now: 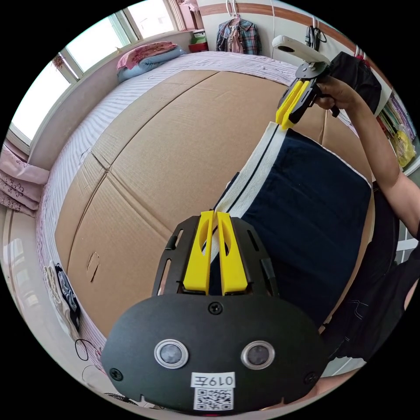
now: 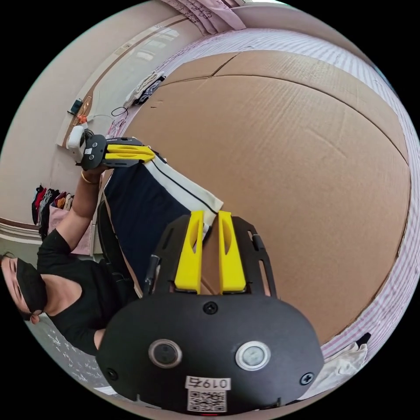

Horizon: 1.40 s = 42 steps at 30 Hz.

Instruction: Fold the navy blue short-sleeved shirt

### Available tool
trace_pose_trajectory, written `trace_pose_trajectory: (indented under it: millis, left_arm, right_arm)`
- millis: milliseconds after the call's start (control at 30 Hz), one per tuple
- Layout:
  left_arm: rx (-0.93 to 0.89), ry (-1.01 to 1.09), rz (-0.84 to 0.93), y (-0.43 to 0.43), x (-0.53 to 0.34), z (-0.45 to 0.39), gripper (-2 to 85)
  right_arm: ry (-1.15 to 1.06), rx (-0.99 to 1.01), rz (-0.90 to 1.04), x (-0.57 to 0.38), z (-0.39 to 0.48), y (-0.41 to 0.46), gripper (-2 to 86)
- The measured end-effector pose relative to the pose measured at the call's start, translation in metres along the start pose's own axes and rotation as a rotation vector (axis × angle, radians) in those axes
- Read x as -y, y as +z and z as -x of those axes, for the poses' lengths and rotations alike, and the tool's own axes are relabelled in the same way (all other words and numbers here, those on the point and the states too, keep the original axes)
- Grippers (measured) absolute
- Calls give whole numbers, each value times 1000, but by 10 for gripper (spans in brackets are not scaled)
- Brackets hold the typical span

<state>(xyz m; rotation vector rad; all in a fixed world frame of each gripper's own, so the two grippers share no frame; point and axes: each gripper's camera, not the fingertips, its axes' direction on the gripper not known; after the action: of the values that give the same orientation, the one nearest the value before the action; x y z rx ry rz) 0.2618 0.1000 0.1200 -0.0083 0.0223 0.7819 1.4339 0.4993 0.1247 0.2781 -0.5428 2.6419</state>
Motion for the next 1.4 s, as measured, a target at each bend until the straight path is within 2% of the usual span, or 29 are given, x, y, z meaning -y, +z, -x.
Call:
trace_pose_trajectory:
  millis: [133, 400, 600, 733, 833, 933, 1033, 1133, 1200, 1300, 1400]
  left_arm:
    - [3, -1, -2, -8, -16, 4, 12]
    - [-12, -41, -18, -29, -61, 24, 12]
    - [-51, -95, -6, -50, -95, 47, 10]
    - [-70, -180, -111, -79, -133, 72, 13]
    - [-36, -259, -217, -113, -177, 93, 16]
    - [-11, -355, -296, -154, -236, 112, 18]
    - [6, -434, -377, -196, -319, 113, 20]
    - [-5, -581, -430, -221, -417, 111, 25]
    - [-49, -735, -474, -224, -494, 118, 31]
    - [-155, -868, -501, -211, -561, 136, 49]
    - [-195, -901, -495, -208, -585, 151, 65]
  right_arm:
    - [-43, -10, 8, -8, 16, 6, 2]
    - [10, -43, 17, -31, 14, 23, -7]
    - [12, -65, 29, -50, 30, 40, 16]
    - [15, -127, 23, -73, 42, 44, 75]
    - [49, -188, -46, -107, 51, 23, 82]
    - [35, -200, -230, -154, 89, -24, 67]
    - [16, -191, -393, -213, 139, -55, 61]
    - [93, -196, -531, -284, 164, -47, 55]
    - [166, -193, -548, -322, 163, -24, 53]
    - [282, -187, -520, -366, 142, 22, 61]
    - [322, -107, -524, -383, 128, 33, 73]
